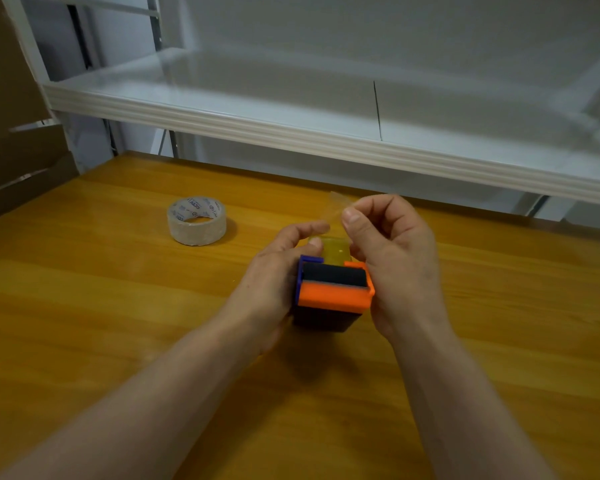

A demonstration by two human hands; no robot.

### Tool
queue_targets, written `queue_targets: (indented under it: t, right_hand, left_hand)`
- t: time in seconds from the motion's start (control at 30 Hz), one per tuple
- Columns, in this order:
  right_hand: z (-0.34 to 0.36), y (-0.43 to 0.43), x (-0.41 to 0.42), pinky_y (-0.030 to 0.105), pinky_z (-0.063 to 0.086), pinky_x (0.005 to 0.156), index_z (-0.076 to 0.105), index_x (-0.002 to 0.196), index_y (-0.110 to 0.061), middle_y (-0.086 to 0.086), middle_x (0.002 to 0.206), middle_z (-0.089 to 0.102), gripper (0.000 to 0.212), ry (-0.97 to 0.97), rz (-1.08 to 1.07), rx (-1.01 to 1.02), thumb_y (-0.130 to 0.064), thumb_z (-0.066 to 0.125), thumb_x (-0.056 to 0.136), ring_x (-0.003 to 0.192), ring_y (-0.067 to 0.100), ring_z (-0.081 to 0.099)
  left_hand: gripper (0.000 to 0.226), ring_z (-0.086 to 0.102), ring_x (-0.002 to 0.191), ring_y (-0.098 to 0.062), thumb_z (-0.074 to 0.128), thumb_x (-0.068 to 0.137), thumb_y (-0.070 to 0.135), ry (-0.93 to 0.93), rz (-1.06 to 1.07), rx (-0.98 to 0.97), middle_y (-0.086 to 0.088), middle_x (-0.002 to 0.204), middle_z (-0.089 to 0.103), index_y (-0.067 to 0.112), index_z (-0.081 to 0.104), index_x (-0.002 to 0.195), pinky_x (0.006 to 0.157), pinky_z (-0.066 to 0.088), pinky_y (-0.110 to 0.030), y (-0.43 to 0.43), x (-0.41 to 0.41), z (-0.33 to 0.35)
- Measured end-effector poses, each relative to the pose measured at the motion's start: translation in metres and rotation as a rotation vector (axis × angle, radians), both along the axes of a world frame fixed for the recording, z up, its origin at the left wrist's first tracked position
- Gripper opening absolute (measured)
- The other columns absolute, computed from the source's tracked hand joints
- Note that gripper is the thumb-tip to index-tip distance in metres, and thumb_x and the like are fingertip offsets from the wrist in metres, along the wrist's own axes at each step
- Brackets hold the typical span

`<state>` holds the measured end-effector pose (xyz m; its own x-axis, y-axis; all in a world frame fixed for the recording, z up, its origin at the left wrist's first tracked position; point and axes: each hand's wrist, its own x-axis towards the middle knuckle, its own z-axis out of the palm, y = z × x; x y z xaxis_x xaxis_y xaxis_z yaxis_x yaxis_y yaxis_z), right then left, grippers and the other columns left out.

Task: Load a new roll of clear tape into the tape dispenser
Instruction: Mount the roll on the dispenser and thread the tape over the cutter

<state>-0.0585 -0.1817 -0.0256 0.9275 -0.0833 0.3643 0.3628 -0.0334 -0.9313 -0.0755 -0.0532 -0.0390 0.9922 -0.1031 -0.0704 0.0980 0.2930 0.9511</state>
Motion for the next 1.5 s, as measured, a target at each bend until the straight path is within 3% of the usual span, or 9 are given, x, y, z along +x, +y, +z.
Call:
queue_targets:
  t: [0.23,0.37,0.47,0.57,0.8,1.03,1.17,1.33,1.5]
  right_hand:
    - [-0.005,0.008,-0.001,0.023,0.050,0.064,0.063,0.083,-0.022,-0.007,0.081,0.063,0.015,0.083,-0.104,0.169,-0.013,0.067,0.096,0.071,0.009,0.059]
    - [-0.004,0.005,0.000,0.025,0.052,0.067,0.064,0.083,-0.022,-0.006,0.083,0.064,0.015,0.092,-0.151,0.183,-0.014,0.068,0.095,0.076,0.011,0.061]
    - [-0.002,0.002,0.002,0.019,0.054,0.063,0.065,0.086,-0.019,-0.002,0.087,0.066,0.010,0.120,-0.168,0.220,-0.015,0.069,0.095,0.077,0.013,0.063]
    - [-0.001,-0.001,0.003,0.027,0.058,0.067,0.065,0.089,-0.018,0.003,0.092,0.068,0.007,0.140,-0.179,0.245,-0.015,0.068,0.095,0.080,0.019,0.065]
    - [0.002,-0.007,0.002,0.022,0.055,0.058,0.067,0.093,-0.016,-0.001,0.087,0.069,0.004,0.133,-0.162,0.305,-0.013,0.067,0.096,0.073,0.015,0.065]
    - [0.003,-0.008,0.003,0.027,0.058,0.066,0.067,0.086,-0.021,-0.008,0.079,0.069,0.011,0.000,-0.190,0.182,-0.014,0.070,0.094,0.074,0.010,0.067]
    - [0.009,-0.009,0.009,0.046,0.061,0.084,0.069,0.084,-0.027,-0.007,0.084,0.070,0.014,-0.119,-0.188,-0.031,-0.016,0.074,0.091,0.087,0.017,0.068]
    - [0.024,-0.007,0.023,0.031,0.055,0.077,0.071,0.084,-0.021,-0.005,0.080,0.070,0.011,-0.078,-0.005,-0.065,-0.011,0.077,0.087,0.080,0.013,0.066]
    - [0.041,-0.005,0.034,0.021,0.052,0.074,0.072,0.084,-0.017,-0.008,0.076,0.071,0.010,-0.054,0.137,-0.198,-0.011,0.080,0.084,0.077,0.005,0.066]
  left_hand:
    - [0.028,0.068,0.056,-0.014,0.044,0.103,0.034,0.024,0.060,-0.181,-0.001,0.084,0.071,0.029,0.070,0.113,0.050,0.058,-0.032,-0.012,-0.009,-0.002]
    - [0.038,0.074,0.078,-0.024,0.049,0.097,0.044,0.078,0.004,-0.232,-0.008,0.100,0.078,0.024,0.070,0.122,0.074,0.060,-0.043,-0.010,-0.010,-0.001]
    - [0.075,0.073,0.107,-0.030,0.046,0.080,0.074,0.088,-0.071,-0.217,-0.012,0.122,0.074,0.026,0.060,0.135,0.096,0.054,-0.056,-0.006,-0.010,-0.002]
    - [0.118,0.072,0.111,-0.029,0.064,0.043,0.086,0.013,-0.155,-0.248,-0.006,0.122,0.073,0.031,0.047,0.147,0.092,0.058,-0.053,-0.005,-0.008,-0.005]
    - [0.150,0.065,0.122,-0.028,0.100,0.040,0.044,-0.149,-0.398,-0.133,-0.007,0.138,0.062,0.032,0.008,0.159,0.100,0.055,-0.040,0.009,0.001,-0.012]
    - [0.140,0.067,0.116,-0.011,0.081,0.066,-0.015,-0.274,-0.435,0.132,0.000,0.132,0.063,0.040,-0.010,0.157,0.091,0.054,-0.022,0.009,-0.002,-0.007]
    - [0.132,0.067,0.104,0.008,0.075,0.070,-0.018,-0.329,-0.381,0.211,0.004,0.120,0.067,0.036,-0.008,0.157,0.083,0.051,-0.010,0.011,-0.001,-0.004]
    - [0.122,0.073,0.091,-0.014,0.078,0.066,-0.006,-0.327,-0.242,0.095,0.009,0.095,0.075,0.038,0.010,0.158,0.081,0.055,-0.022,0.019,0.011,-0.008]
    - [0.121,0.072,0.084,-0.009,0.078,0.066,-0.003,-0.335,-0.170,0.074,0.013,0.089,0.073,0.043,0.012,0.156,0.078,0.056,-0.022,0.024,0.015,-0.011]
